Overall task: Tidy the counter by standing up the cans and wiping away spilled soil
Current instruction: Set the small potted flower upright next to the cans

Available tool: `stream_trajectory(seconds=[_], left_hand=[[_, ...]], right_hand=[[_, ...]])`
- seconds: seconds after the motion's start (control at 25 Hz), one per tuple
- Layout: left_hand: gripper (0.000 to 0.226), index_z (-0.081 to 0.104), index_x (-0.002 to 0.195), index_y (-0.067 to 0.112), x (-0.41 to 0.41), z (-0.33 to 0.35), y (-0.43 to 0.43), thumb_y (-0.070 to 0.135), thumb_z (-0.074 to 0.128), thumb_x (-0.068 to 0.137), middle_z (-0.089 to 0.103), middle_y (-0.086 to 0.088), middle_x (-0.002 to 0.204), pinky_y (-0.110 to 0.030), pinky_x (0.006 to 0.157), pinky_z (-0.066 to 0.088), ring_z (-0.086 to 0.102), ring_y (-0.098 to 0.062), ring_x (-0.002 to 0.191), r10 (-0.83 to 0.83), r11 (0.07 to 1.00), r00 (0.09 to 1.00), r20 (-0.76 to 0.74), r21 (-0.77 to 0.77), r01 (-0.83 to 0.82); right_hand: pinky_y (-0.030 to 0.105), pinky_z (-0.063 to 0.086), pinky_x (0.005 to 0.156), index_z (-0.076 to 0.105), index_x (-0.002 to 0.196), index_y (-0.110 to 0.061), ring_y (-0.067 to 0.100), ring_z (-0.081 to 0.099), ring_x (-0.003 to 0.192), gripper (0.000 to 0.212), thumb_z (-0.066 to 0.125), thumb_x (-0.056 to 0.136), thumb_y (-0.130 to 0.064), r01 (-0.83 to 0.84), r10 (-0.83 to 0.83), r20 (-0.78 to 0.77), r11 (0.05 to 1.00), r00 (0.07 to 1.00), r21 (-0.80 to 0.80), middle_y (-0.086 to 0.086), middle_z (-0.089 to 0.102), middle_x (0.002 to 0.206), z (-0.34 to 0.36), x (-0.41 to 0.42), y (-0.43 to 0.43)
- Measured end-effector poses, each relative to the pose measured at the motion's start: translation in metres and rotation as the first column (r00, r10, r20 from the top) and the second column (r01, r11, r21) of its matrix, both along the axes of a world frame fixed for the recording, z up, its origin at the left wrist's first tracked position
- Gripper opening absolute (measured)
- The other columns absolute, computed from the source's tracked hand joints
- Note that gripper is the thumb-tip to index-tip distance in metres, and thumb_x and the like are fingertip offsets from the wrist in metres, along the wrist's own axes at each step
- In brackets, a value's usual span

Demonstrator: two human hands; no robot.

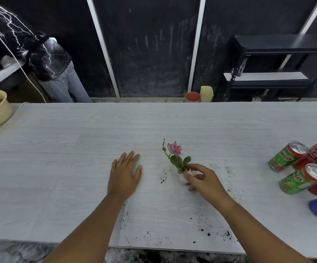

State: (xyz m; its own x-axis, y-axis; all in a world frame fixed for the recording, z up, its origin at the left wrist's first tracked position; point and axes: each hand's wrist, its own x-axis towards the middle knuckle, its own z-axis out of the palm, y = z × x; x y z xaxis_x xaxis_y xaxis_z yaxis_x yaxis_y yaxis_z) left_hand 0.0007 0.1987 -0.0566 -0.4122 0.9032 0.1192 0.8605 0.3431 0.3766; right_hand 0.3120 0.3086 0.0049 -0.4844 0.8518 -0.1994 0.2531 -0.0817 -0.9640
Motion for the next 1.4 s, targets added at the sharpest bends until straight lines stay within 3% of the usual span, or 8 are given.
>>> stream_trajectory(seconds=[0.12,0.28,0.4,0.64,1.04,1.16,1.28,1.4], left_hand=[[0.055,0.042,0.163,0.038,-0.002,-0.003,0.000,0.055,0.040,0.111,0.031,0.013,0.175,-0.049,0.135,0.014,0.017,-0.014,0.166,-0.003,1.000,1.000,-0.014,0.004,0.003],[0.058,0.042,0.163,0.038,-0.006,-0.012,0.000,0.060,0.034,0.109,0.032,0.014,0.174,-0.049,0.134,0.016,0.019,-0.013,0.165,-0.005,1.000,0.999,-0.038,0.018,0.006],[0.060,0.041,0.163,0.039,-0.009,-0.016,0.001,0.063,0.031,0.109,0.032,0.015,0.174,-0.048,0.134,0.017,0.019,-0.013,0.165,-0.004,1.000,0.998,-0.055,0.017,0.005],[0.062,0.041,0.164,0.038,-0.006,-0.015,0.001,0.063,0.031,0.108,0.032,0.016,0.174,-0.049,0.134,0.018,0.019,-0.012,0.165,0.003,1.000,0.998,-0.058,0.008,-0.002],[0.062,0.040,0.165,0.038,-0.004,-0.009,0.002,0.062,0.030,0.108,0.030,0.016,0.175,-0.048,0.135,0.015,0.017,-0.011,0.165,0.001,1.000,0.999,-0.054,-0.015,-0.001],[0.062,0.039,0.165,0.039,-0.003,-0.011,0.000,0.063,0.030,0.108,0.029,0.017,0.175,-0.047,0.135,0.014,0.015,-0.010,0.165,0.002,1.000,0.999,-0.043,-0.008,-0.002],[0.063,0.038,0.165,0.039,-0.004,-0.009,0.003,0.064,0.030,0.108,0.029,0.017,0.175,-0.048,0.135,0.014,0.014,-0.009,0.166,-0.005,1.000,0.999,-0.033,-0.002,0.005],[0.062,0.041,0.164,0.037,-0.004,-0.006,0.004,0.061,0.032,0.108,0.030,0.014,0.175,-0.049,0.135,0.014,0.017,-0.013,0.166,-0.002,1.000,0.999,-0.035,-0.006,0.002]], right_hand=[[0.028,0.064,0.068,0.075,0.124,-0.035,0.022,0.079,0.084,0.042,0.084,0.089,-0.014,0.062,-0.062,-0.027,0.998,0.998,-0.006,-0.008,0.080,0.110,-0.002,0.012,0.001],[0.028,0.064,0.068,0.076,0.117,-0.042,0.012,0.077,0.084,0.037,0.090,0.085,-0.029,0.237,-0.239,0.020,0.969,0.971,0.065,-0.029,0.076,0.105,-0.001,0.037,0.018],[0.015,0.058,0.068,0.076,0.114,-0.046,-0.002,0.071,0.092,0.036,0.091,0.083,-0.036,0.361,-0.372,0.051,0.920,0.927,0.152,-0.036,0.072,0.104,0.000,0.062,0.041],[0.028,0.059,0.083,0.074,0.116,-0.038,0.004,0.072,0.098,0.037,0.090,0.083,-0.034,0.598,-0.611,0.030,0.783,0.791,0.172,-0.021,0.077,0.106,-0.007,0.110,0.095],[0.023,0.048,0.072,0.063,0.109,-0.029,0.016,0.072,0.098,0.039,0.092,0.082,-0.025,0.677,-0.685,0.005,0.721,0.729,0.147,-0.008,0.074,0.100,-0.022,0.122,0.132],[0.025,0.051,0.084,0.055,0.124,-0.027,0.016,0.071,0.106,0.056,0.093,0.082,-0.023,0.691,-0.690,-0.052,0.716,0.722,0.099,-0.005,0.074,0.115,-0.024,0.120,0.130],[0.028,0.049,0.098,0.051,0.139,-0.024,0.016,0.062,0.119,0.066,0.090,0.086,-0.019,0.674,-0.681,-0.012,0.722,0.732,0.154,-0.005,0.063,0.133,-0.029,0.124,0.120],[0.027,0.046,0.103,0.053,0.142,-0.028,0.011,0.059,0.126,0.063,0.087,0.089,-0.020,0.657,-0.672,0.018,0.729,0.741,0.193,-0.007,0.062,0.134,-0.036,0.131,0.090]])
